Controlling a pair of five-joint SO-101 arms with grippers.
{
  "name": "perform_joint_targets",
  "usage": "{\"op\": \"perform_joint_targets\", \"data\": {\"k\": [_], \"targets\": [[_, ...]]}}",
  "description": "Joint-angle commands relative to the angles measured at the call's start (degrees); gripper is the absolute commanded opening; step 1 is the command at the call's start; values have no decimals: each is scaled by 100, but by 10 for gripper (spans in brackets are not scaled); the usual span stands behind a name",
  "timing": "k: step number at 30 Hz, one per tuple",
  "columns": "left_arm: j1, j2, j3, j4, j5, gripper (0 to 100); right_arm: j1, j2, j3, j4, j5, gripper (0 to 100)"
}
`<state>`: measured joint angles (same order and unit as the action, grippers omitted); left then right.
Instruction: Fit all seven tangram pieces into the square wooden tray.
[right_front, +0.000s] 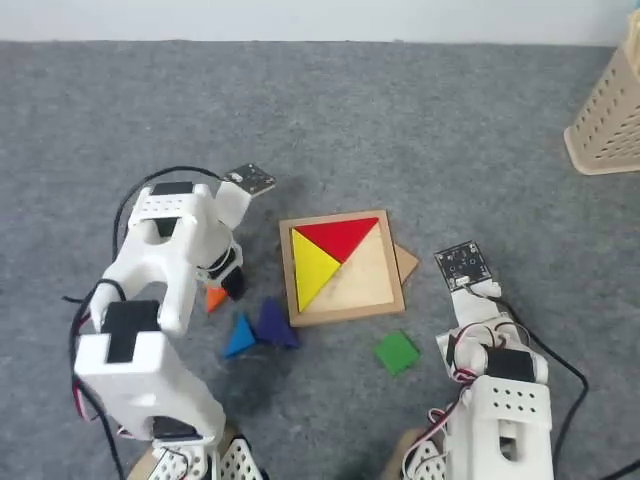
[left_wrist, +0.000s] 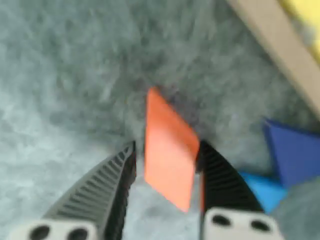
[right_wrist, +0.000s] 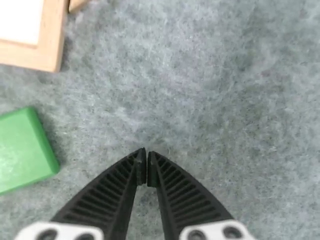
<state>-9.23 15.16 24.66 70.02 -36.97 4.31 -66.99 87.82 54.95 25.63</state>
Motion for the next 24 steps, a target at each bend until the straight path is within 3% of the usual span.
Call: {"op": "perform_joint_targets", "data": {"k": [1,11,18,24], "targets": [[-53,369,-303,-18,35,185,-48,-163,-26,75,44,6],[-9,255,-963,703,35,111,-48,-163,-26,75,44,6],[-9,-598,-1165,1046,62,224,-48,-163,-26,75,44,6],[-9,-1336,-558,1002,62,204,-48,-163,-26,75,44,6]]}}
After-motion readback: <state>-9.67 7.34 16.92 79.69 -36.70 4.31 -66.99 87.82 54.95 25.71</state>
